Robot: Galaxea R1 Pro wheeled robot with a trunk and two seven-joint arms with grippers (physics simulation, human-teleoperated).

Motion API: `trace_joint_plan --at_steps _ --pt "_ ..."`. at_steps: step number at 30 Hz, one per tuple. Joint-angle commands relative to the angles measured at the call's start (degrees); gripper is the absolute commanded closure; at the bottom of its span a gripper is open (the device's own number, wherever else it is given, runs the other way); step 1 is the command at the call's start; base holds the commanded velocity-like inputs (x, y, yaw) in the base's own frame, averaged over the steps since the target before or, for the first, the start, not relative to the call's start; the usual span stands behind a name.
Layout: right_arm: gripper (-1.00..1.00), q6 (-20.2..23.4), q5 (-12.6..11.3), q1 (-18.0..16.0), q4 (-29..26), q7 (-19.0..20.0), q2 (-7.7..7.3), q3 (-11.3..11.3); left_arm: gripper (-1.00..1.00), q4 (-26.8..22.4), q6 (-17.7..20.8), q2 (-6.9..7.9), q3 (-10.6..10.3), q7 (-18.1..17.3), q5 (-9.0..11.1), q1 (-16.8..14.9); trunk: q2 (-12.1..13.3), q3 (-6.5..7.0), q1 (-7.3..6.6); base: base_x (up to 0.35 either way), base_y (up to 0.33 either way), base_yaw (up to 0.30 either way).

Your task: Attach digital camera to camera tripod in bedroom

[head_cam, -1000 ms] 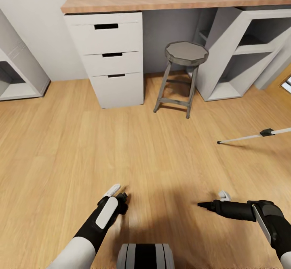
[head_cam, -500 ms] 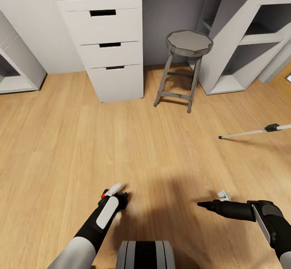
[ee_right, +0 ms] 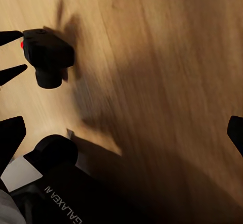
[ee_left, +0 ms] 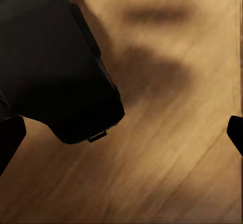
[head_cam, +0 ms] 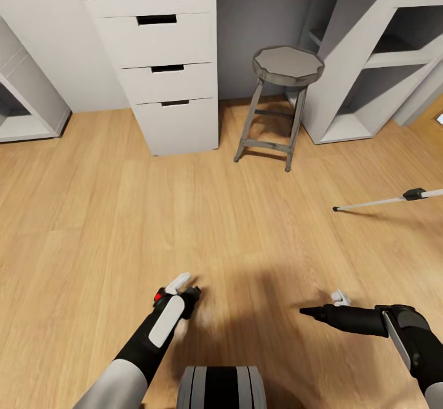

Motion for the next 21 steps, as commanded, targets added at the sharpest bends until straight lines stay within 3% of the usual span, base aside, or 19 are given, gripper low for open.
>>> trace_joint_plan --at_steps 1,21 --pt "-1.00 0.45 0.00 -0.02 -0.02 0.17 0.02 -0.06 -1.00 -0.18 0.15 0.00 -0.30 0.40 0.37 0.00 -0.02 -0.04 -0.01 0.000 0.000 0.000" --pt "-1.00 0.40 0.02 -0.02 -0.02 0.17 0.07 0.05 -1.00 -0.62 -0.21 0.00 -1.28 1.04 5.02 0.01 -0.02 -0.04 -0.01 -0.038 -0.037 0.000"
